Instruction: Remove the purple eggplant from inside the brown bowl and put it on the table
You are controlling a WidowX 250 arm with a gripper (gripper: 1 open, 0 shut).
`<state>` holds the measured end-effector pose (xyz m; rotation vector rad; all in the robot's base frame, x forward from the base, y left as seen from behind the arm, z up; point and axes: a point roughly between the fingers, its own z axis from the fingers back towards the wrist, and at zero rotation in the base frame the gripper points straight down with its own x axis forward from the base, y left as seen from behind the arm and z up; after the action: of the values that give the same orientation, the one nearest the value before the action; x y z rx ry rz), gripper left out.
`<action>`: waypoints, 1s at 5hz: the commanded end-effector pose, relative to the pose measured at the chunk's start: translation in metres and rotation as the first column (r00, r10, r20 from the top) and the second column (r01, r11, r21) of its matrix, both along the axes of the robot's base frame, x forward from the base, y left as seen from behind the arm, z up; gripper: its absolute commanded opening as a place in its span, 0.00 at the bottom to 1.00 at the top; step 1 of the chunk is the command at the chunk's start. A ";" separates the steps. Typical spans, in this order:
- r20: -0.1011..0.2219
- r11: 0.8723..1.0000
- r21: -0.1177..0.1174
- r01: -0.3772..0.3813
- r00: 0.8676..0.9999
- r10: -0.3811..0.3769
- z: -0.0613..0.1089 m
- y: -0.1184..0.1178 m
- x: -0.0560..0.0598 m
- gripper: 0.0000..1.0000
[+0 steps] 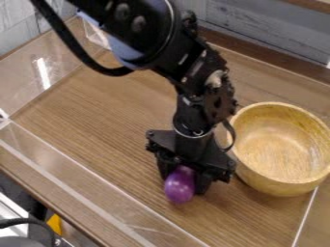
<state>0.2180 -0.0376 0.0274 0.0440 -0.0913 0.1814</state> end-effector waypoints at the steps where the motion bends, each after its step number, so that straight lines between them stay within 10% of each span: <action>1: 0.049 0.996 -0.002 -0.091 0.995 0.091 0.013 0.012 0.005 0.00; 4: 0.054 0.981 0.010 -0.191 0.980 0.191 0.000 0.005 0.001 0.00; 5: 0.044 0.981 0.024 -0.195 0.980 0.194 -0.001 0.006 -0.007 1.00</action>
<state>0.2066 -0.0298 0.0197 0.0875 -0.1005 0.3855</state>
